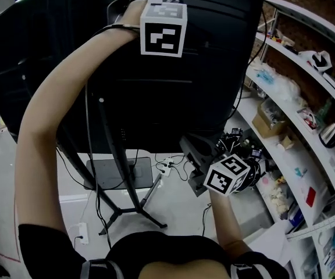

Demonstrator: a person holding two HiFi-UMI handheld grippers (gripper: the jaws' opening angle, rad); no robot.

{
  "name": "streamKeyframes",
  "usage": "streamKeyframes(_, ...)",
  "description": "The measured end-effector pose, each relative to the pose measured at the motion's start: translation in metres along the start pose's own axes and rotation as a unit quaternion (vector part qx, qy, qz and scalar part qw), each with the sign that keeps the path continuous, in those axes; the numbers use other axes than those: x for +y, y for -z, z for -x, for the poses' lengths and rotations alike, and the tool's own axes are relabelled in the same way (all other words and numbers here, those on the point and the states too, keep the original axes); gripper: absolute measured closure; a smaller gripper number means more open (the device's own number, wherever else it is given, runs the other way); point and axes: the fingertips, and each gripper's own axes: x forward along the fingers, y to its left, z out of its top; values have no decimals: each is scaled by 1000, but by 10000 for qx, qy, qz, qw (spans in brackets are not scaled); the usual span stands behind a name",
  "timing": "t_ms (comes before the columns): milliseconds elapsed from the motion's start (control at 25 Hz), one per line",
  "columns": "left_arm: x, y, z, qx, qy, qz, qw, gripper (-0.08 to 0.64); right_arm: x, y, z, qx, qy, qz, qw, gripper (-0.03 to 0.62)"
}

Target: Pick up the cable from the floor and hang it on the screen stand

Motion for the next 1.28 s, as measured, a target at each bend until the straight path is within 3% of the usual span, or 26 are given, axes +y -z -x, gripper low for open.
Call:
streamKeyframes(160, -1, -1, 33, -324, -247, -133, 9991, 546, 2, 4, -3, -94, -21, -24, 10000, 568)
streamKeyframes(320, -27, -16, 55, -676, -25, -332, 9972, 547, 8, 13, -7, -129, -125, -6, 9998, 568)
streamKeyframes(560, -51, -14, 83, -393, -432, -1059, 9927, 546, 26, 30, -17, -186, -280, -40, 9994, 568)
streamKeyframes(760, -71, -15, 108, -271, -790, -1796, 9802, 546, 42, 37, -17, -195, -350, -32, 9992, 568)
streamKeyframes(920, -91, -21, 122, -202, -1160, -2428, 9629, 546, 54, 46, -11, -158, -310, -67, 9994, 568)
streamKeyframes(1120, -116, -15, 119, -24, -1264, -2695, 9547, 546, 64, 63, -3, -93, -196, -217, 9995, 568)
streamKeyframes(1280, -127, -16, 113, 157, -1502, -3082, 9393, 545, 72, 73, 4, -46, -115, -319, 9994, 568)
